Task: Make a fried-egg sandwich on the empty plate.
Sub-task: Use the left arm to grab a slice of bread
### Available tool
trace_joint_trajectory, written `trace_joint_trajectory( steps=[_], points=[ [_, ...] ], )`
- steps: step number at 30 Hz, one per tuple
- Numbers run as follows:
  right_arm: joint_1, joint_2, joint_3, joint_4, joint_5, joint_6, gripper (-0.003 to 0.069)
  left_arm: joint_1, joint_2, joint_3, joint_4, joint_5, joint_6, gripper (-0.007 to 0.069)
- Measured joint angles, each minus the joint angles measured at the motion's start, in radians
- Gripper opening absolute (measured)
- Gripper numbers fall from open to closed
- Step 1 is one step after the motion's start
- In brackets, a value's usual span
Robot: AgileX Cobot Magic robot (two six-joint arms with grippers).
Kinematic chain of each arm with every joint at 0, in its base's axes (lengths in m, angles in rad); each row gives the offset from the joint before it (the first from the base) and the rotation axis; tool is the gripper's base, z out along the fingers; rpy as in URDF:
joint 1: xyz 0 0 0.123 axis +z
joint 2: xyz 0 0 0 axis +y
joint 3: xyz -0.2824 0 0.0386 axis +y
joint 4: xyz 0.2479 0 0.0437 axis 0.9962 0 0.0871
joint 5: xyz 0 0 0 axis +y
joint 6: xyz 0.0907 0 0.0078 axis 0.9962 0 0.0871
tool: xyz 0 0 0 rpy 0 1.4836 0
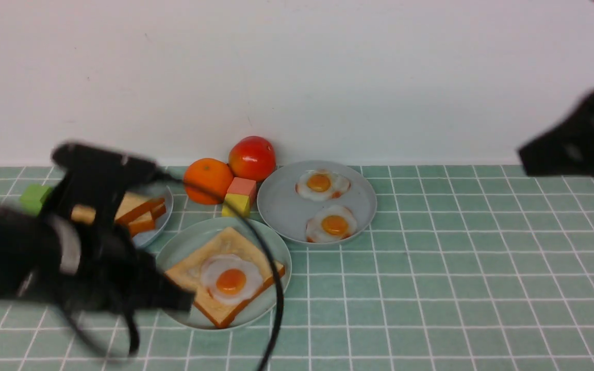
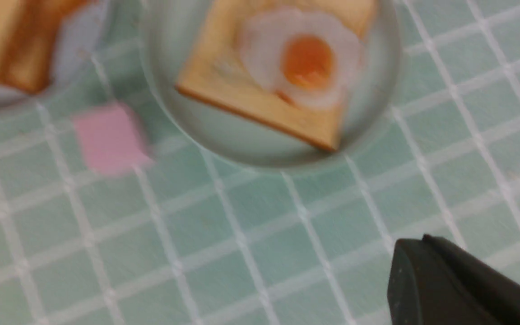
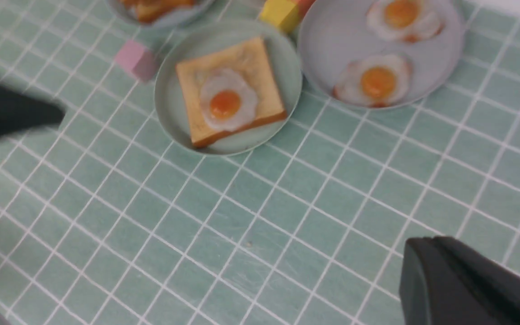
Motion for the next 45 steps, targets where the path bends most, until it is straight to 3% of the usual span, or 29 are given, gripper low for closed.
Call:
trace_joint_trajectory(
  steps=[5,9,12,16,18,22,26,32,38,40,45],
  points=[
    [0.0,-0.19,0.149,-0.009,-0.03,-0.004,0.0,0.275,0.223,-0.209,-0.029,0.013,0.156,-0.0013],
    [0.0,-0.293,0.198,-0.015,-0.035,-0.048,0.0,0.389,0.401,-0.365,-0.076,0.013,0.342,-0.0013],
    [0.0,-0.337,0.2,-0.016,-0.04,-0.076,0.0002,0.414,0.512,-0.448,-0.078,0.02,0.476,0.0006],
    [0.0,-0.363,0.2,-0.016,-0.04,-0.087,0.0003,0.42,0.642,-0.552,-0.08,0.022,0.615,0.0125],
    [0.0,-0.36,0.2,-0.017,-0.037,-0.088,0.0003,0.42,0.674,-0.569,-0.083,0.021,0.633,0.0176],
    [0.0,-0.339,0.201,-0.019,-0.03,-0.092,0.0003,0.42,0.762,-0.607,-0.084,0.007,0.647,0.0354],
    [0.0,-0.316,0.201,-0.004,-0.029,-0.092,0.0005,0.42,0.812,-0.609,-0.084,-0.031,0.643,0.0408],
    [0.0,-0.311,0.201,0.037,-0.028,-0.092,0.0008,0.42,0.832,-0.618,-0.083,-0.073,0.6,0.0375],
    [0.0,-0.312,0.201,0.056,-0.025,-0.095,0.0011,0.419,0.832,-0.62,-0.099,-0.057,0.583,0.018],
    [0.0,-0.312,0.201,0.058,-0.013,-0.095,0.0013,0.419,0.829,-0.623,-0.109,-0.044,0.583,0.0043],
    [0.0,-0.312,0.201,0.058,0.007,-0.096,0.0014,0.419,0.803,-0.621,-0.124,-0.014,0.582,0.0]
  ],
)
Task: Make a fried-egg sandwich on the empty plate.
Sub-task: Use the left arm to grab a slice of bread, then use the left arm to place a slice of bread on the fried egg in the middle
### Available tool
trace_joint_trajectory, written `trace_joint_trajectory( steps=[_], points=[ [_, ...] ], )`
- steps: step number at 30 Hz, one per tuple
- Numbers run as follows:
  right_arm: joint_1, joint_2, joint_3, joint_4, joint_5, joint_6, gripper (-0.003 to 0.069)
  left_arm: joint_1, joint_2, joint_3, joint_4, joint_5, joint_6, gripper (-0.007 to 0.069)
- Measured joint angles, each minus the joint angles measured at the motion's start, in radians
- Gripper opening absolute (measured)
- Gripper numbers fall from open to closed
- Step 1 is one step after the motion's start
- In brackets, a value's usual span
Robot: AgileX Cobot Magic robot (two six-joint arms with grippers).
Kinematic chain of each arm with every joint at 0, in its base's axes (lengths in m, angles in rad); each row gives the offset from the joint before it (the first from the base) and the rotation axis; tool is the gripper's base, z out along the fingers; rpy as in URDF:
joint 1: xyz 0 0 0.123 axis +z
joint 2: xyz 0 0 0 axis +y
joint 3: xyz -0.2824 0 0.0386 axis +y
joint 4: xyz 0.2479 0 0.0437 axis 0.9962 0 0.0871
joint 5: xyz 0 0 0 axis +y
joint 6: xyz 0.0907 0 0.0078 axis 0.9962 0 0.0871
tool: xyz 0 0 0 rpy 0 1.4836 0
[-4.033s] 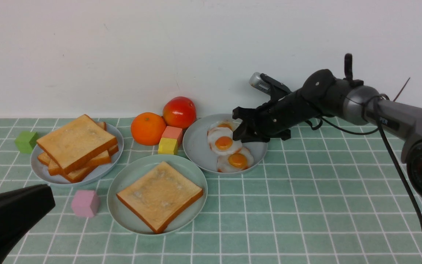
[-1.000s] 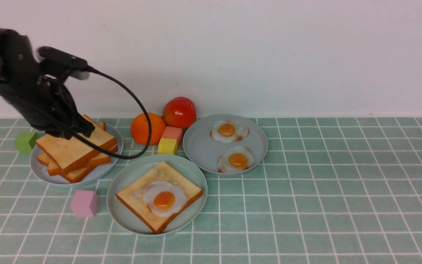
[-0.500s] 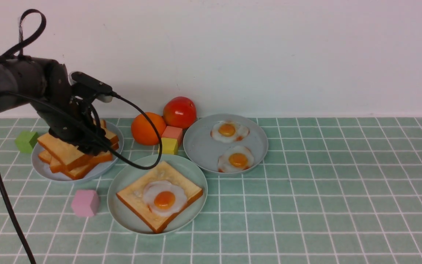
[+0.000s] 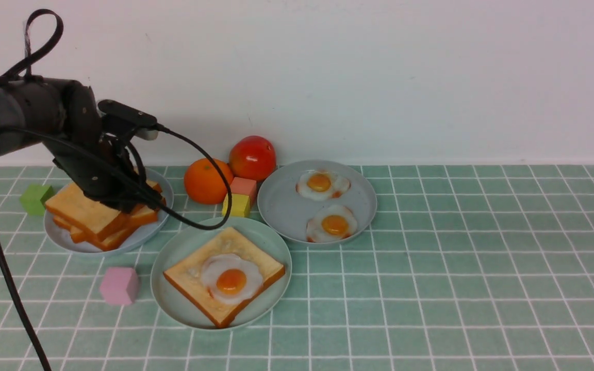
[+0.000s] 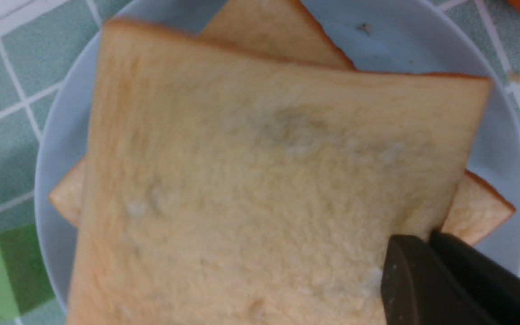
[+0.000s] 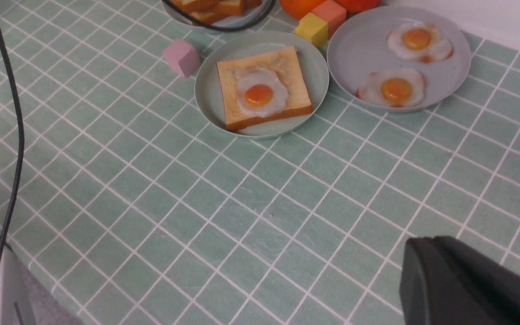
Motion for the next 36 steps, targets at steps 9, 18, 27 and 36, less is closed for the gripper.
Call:
trace_joint_trajectory(
  steps=[9,18,27,36],
  points=[
    [0.0,0.0,0.0,0.001,0.026,-0.006,0.0014,-0.039,-0.201,0.009,-0.007,0.127,-0.097,0.0],
    [0.0,0.0,0.0,0.002,0.033,-0.026,0.0021,-0.421,-0.304,0.169,0.052,0.173,-0.228,0.0],
    [0.0,0.0,0.0,0.043,0.109,-0.029,0.0028,-0.54,-0.196,0.194,0.197,0.097,-0.359,0.0],
    [0.0,0.0,0.0,0.057,0.153,-0.029,0.0037,-0.541,-0.15,0.194,0.206,0.068,-0.366,0.0017]
  ],
)
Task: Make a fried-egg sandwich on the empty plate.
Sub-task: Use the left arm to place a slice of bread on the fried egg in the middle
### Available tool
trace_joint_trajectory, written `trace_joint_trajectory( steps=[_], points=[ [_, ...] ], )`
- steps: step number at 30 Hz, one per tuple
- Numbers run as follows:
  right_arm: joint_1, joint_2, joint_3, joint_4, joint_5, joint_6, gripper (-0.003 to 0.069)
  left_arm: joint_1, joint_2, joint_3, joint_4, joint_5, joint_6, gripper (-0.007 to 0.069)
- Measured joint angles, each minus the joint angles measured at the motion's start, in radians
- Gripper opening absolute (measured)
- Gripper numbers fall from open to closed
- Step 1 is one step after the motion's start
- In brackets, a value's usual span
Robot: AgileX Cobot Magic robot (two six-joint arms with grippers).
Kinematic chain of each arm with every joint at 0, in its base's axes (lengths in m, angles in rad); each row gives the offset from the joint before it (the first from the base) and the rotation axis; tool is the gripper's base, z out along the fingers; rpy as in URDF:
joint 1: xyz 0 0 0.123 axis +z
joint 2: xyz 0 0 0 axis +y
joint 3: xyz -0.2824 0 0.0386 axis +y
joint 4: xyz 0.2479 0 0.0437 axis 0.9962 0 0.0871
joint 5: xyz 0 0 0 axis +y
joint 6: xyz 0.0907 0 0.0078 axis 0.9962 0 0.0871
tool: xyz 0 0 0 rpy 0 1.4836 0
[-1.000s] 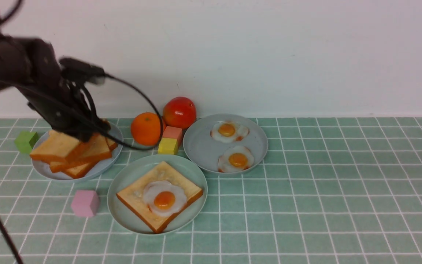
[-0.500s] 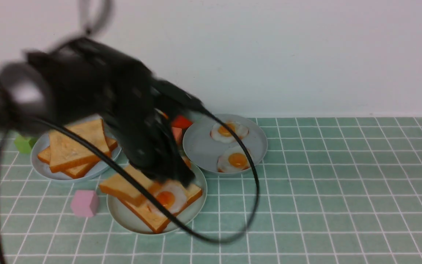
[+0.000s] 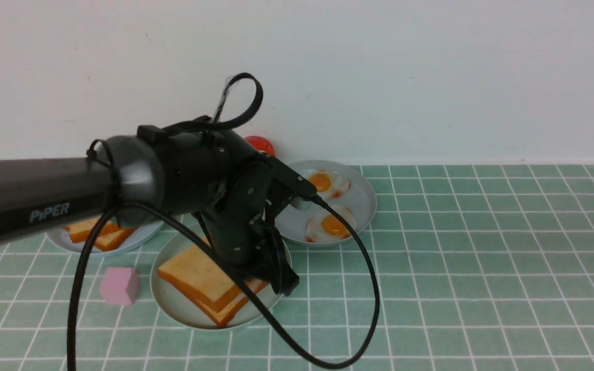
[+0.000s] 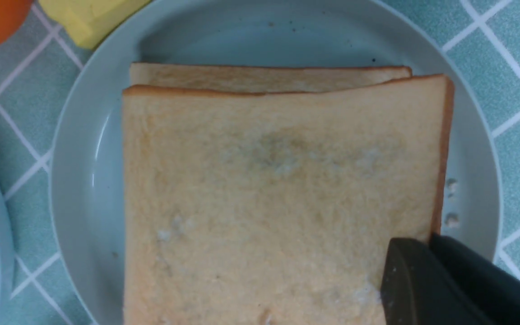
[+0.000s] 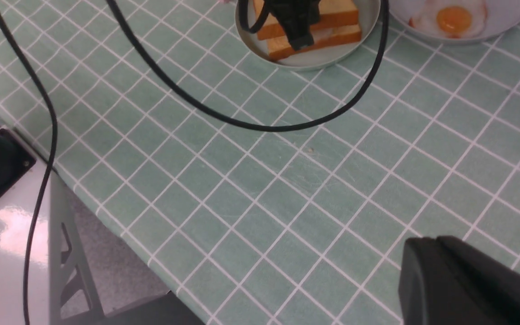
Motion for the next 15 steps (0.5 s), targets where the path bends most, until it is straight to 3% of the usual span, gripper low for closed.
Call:
trace_joint_trajectory(
  steps=[4,11,15],
  points=[
    [0.0,0.0,0.0,0.015,0.001,0.0,0.0041,0.0,0.0,0.0,0.019,0.0,0.0,0.0088],
    [0.0,0.0,0.0,0.02,0.001,0.0,0.0046,0.0,-0.008,0.0,-0.005,0.001,-0.007,0.0311],
    [0.0,0.0,0.0,0.022,0.001,0.0,0.005,0.0,-0.053,0.0,-0.053,0.02,-0.008,0.0367]
  ],
)
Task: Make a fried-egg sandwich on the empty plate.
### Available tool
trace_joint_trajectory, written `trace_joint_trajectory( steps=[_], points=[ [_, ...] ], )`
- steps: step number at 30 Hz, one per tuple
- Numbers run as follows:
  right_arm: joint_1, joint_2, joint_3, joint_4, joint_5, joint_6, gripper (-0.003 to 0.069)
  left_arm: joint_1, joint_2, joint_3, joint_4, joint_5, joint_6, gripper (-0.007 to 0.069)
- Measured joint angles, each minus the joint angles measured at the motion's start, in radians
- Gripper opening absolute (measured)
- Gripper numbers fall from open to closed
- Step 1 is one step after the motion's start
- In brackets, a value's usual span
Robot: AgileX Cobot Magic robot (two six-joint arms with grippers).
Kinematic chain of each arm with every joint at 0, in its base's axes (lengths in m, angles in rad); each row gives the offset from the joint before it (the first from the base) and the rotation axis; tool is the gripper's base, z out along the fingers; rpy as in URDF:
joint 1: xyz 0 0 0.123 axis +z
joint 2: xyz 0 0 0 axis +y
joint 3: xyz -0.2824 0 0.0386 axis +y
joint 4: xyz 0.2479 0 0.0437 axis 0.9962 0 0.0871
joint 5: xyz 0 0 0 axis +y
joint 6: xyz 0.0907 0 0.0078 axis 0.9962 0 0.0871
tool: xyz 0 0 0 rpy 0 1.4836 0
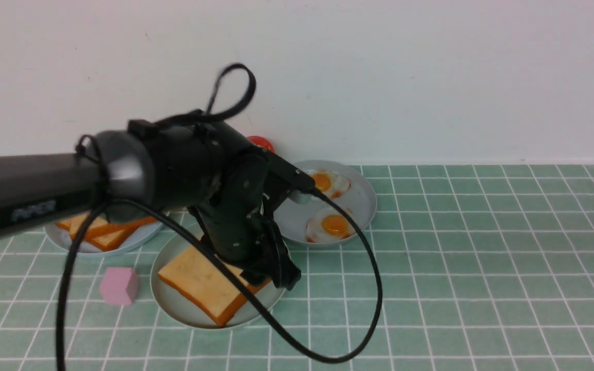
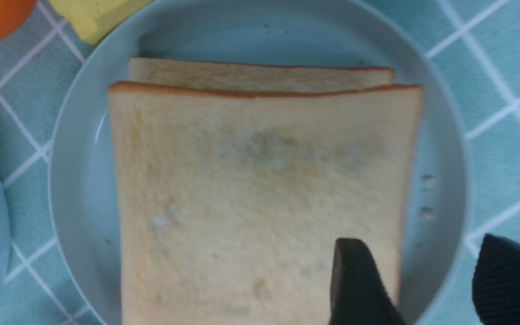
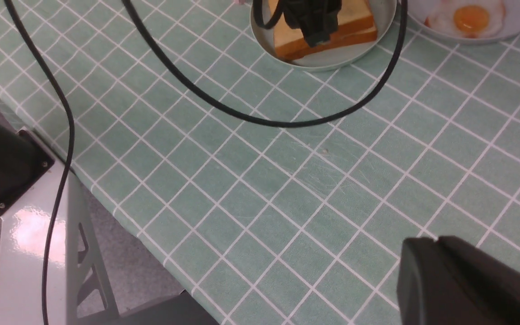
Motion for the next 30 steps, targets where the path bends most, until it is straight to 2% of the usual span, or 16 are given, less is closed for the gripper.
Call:
trace_joint_trajectory(
  steps=[3,5,6,7,8,11,16,23,27,30],
  points=[
    [0.0,0.0,0.0,-0.003,0.001,0.0,0.005,0.0,-0.099,0.002,-0.053,0.02,-0.02,0.0327],
    [0.0,-0.009,0.0,-0.012,0.001,0.0,0.0052,0.0,-0.2,0.008,-0.1,0.023,-0.026,0.0254],
    [0.0,-0.019,0.0,-0.019,0.002,0.0,0.0052,0.0,-0.286,0.025,-0.134,0.008,-0.026,0.0181],
    [0.0,-0.019,0.0,-0.021,0.003,0.0,0.0052,0.0,-0.301,0.025,-0.139,0.004,-0.026,0.0181],
    [0.0,-0.042,0.0,-0.045,0.005,0.002,0.0052,0.0,-0.452,0.074,-0.171,-0.045,-0.021,0.0079],
    [0.0,-0.094,0.0,-0.104,0.006,0.024,0.0051,0.0,-0.684,0.206,-0.202,-0.166,-0.012,-0.0013],
    [0.0,-0.196,0.001,-0.218,0.001,0.118,0.0015,0.0,-1.105,0.556,-0.284,-0.395,-0.011,-0.0013],
    [0.0,-0.369,0.094,-0.309,-0.063,0.278,-0.0001,0.0,-1.5,1.019,-0.391,-0.764,-0.011,-0.0013],
    [0.0,-0.429,0.188,-0.356,-0.134,0.362,-0.0001,0.0,-1.602,1.109,-0.402,-0.84,-0.011,-0.0013],
    [0.0,-0.459,0.299,-0.376,-0.275,0.462,0.0,0.0,-1.663,1.141,-0.404,-0.832,-0.011,-0.0013]
  ],
)
